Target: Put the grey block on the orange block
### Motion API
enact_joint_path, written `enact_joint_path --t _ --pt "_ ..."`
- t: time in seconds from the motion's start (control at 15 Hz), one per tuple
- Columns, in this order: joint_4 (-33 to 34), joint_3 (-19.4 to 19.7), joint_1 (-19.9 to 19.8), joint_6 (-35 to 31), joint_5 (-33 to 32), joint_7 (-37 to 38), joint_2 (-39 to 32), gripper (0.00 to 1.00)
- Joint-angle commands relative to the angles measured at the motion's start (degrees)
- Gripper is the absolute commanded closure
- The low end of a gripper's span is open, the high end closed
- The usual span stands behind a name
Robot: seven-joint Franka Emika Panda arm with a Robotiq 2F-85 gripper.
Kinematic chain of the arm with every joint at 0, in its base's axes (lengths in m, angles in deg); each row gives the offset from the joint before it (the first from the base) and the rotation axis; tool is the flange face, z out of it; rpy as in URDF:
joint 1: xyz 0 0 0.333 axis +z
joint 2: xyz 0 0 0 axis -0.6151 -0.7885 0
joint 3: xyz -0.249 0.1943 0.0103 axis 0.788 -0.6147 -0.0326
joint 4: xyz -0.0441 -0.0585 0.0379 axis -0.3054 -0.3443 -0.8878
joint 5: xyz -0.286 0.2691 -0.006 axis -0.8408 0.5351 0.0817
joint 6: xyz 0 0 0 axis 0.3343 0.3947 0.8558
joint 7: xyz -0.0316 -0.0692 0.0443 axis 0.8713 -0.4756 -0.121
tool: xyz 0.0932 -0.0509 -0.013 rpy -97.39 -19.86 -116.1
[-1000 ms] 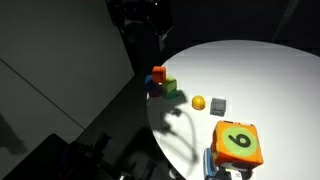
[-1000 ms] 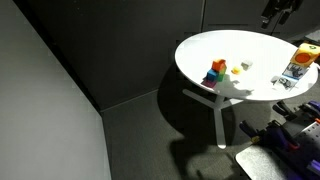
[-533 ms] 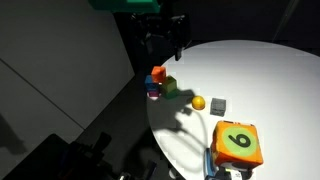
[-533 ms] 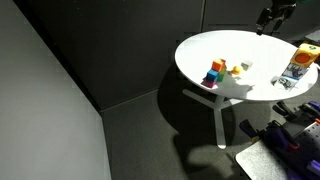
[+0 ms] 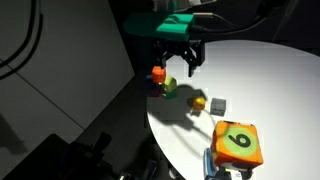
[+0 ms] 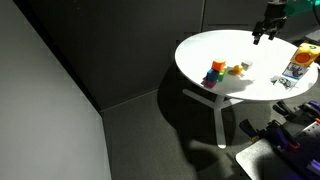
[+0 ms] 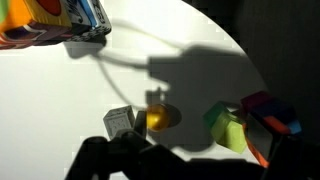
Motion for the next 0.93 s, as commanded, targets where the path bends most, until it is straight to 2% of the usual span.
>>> enact_joint_path --t 0.0,0.27,0.33,0.87 --pt "4.2 -0.2 -1.7 1.9 1.5 -3.3 -4.9 0.00" --pt "5.0 -0.8 -2.9 0.6 2.5 -6.4 -7.4 0.00" --pt "3.3 -0.5 -2.1 0.2 1.1 -3.8 -6.3 0.00" --pt "3.4 -0.5 -2.2 -0.3 0.9 -3.7 -7.2 0.00"
